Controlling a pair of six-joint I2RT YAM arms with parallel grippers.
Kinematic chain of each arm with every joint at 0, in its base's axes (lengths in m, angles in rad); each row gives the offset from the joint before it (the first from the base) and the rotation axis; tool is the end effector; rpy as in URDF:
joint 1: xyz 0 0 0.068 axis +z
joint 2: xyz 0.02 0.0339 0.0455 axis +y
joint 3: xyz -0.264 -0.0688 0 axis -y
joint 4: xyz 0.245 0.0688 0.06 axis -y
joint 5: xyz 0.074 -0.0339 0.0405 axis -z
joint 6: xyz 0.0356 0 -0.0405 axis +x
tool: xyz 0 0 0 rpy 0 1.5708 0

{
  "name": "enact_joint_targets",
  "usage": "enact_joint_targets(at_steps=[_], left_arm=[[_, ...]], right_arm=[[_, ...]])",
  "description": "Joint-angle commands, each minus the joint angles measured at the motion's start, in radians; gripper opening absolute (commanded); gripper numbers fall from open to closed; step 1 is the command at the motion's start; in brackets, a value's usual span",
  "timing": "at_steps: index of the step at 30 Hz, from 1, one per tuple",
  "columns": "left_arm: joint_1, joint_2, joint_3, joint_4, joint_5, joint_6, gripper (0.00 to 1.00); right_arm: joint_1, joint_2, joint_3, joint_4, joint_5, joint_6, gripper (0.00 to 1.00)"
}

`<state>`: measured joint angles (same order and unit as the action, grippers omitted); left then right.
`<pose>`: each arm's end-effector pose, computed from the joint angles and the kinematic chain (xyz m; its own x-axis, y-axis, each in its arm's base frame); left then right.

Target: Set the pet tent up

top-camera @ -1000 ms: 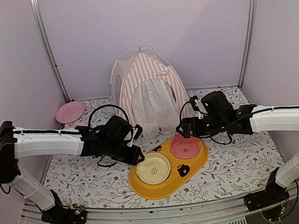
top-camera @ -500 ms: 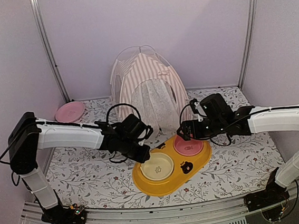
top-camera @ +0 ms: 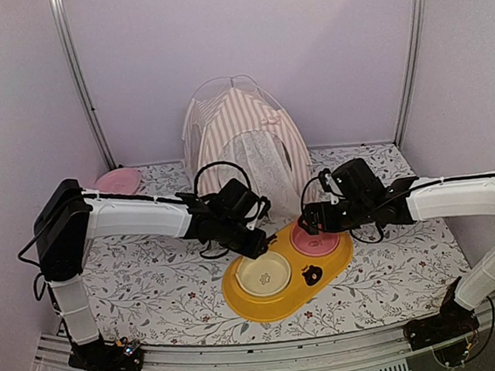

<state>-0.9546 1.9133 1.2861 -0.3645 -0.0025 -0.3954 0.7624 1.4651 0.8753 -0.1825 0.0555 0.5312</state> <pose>0.2325 -0.3282 0.1752 -0.7604 0.4073 -0.5058 0.5661 0.7975 -0.2089 0.2238 0.2110 0.2132 -0.7699 -0.0358 -0.6372 -0.3142 0.8904 0.3295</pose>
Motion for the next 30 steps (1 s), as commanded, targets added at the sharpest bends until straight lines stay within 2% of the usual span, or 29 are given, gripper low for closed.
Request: enact_joint_targets(at_steps=[1,6,10,11,12,17,22,26,30], left_arm=[[0.001,-0.023,0.033,0.061,-0.012,0.011,0.39],[0.034,-0.185,-0.061,0.131,-0.02,0.013,0.63],[0.079,-0.356,-0.183,0.192,-0.006,0.011,0.76],[0.094,-0.391,-0.213,0.203,-0.002,0.008,0.9],[0.105,-0.424,-0.25,0.211,-0.003,0.003,0.98],[0.187,-0.586,-0.395,0.258,-0.022,-0.026,1.0],[0.358,-0.704,-0.501,0.298,0.057,-0.063,0.99],[0.482,-0.762,-0.556,0.299,0.064,-0.084,1.0],[0.568,-0.804,-0.6,0.309,-0.015,-0.074,1.0]], right_arm=[[-0.015,-0.048,-0.022,-0.021,0.025,0.012,0.99],[-0.052,-0.119,-0.049,-0.018,0.036,0.022,0.99],[-0.097,-0.162,-0.056,-0.033,0.043,0.027,0.99],[-0.109,-0.172,-0.059,-0.034,0.045,0.027,0.99],[-0.122,-0.183,-0.062,-0.034,0.045,0.027,0.99],[-0.218,-0.24,-0.082,-0.035,0.053,0.018,0.99],[-0.366,-0.311,-0.118,0.0,0.054,-0.005,0.99],[-0.526,-0.353,-0.202,0.12,-0.008,-0.091,0.99],[-0.619,-0.384,-0.293,0.269,0.065,-0.207,0.99]])
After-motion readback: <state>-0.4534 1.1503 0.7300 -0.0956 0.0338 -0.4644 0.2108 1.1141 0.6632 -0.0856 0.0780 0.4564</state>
